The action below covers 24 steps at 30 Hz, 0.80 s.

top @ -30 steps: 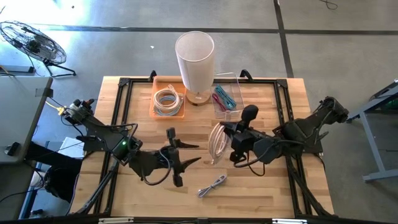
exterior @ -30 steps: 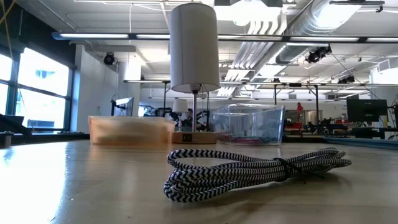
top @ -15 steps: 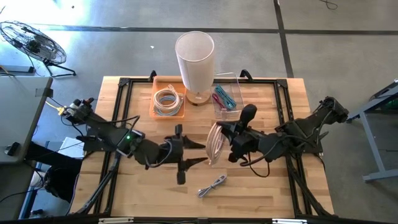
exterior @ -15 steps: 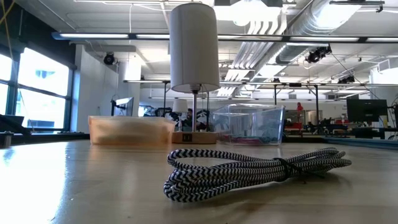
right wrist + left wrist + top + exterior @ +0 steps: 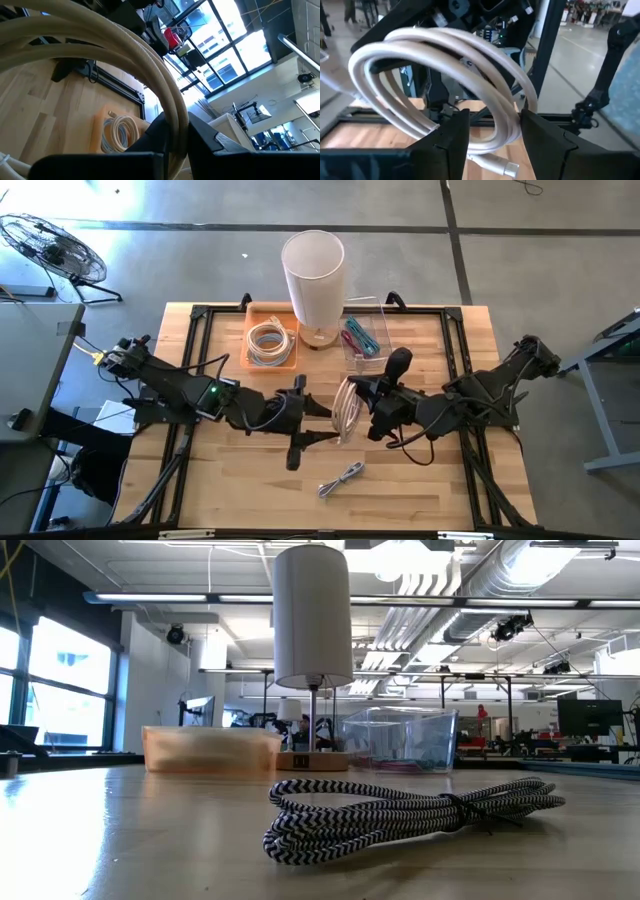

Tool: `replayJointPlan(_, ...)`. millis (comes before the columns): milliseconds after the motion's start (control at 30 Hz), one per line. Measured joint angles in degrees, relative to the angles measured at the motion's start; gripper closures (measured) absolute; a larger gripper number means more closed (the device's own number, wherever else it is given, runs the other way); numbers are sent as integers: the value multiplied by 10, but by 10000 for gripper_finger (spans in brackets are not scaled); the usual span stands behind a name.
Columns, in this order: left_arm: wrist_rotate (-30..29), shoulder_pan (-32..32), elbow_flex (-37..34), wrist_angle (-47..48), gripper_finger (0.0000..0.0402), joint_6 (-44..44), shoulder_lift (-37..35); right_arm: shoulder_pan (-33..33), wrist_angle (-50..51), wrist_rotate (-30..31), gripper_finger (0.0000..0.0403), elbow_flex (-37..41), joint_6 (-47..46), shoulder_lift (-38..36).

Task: Pick & Place USB Port
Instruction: Put the light brown HDMI cable into the orange bin

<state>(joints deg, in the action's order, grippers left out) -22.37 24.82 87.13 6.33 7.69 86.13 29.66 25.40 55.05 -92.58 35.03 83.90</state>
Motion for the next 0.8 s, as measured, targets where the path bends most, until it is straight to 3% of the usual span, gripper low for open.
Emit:
replayJointPlan(167,-4,-1,0,0,266,-61,0,-1,0,-1,370,0,0,0)
replayJointPlan(333,-11,0,0,3,382,-100,1,-1,0,0,370,0,4,0)
replayJointPlan(600,-25,0,0,3,392,-115,1,-1,0,5,369,-1,11,0)
replayJointPlan(800,-33,0,0,7,394,-124,1,1,-3,1,295,-1,-7,0)
